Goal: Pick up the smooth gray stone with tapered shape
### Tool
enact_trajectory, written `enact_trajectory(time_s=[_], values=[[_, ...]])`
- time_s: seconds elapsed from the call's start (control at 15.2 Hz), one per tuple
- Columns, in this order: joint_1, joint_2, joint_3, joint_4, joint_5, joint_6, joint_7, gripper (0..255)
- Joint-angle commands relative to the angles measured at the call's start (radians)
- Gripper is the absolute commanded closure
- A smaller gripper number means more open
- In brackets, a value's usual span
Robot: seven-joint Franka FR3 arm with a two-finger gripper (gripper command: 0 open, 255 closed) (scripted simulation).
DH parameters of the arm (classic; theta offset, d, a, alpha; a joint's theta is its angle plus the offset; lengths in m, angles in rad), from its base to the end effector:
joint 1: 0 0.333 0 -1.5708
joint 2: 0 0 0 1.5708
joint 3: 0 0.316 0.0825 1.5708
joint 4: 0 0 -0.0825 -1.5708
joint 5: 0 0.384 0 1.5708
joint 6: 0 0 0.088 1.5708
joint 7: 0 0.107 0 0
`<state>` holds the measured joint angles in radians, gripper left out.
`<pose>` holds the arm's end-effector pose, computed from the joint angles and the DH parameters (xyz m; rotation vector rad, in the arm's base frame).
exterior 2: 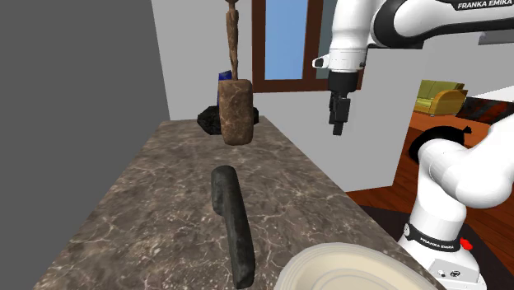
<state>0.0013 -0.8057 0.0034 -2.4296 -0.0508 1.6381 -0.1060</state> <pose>0.3066 -0.0034 0.5678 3.0828 0.1740 0.0177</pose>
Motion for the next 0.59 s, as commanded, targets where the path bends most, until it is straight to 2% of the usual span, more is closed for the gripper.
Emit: enact_trajectory(time_s=[0.0,0.53], values=[[0.000,0.000,0.000,0.000,0.000,0.000,0.000,0],[-0.013,0.086,0.227,0.044,0.153,0.055,0.417,0]])
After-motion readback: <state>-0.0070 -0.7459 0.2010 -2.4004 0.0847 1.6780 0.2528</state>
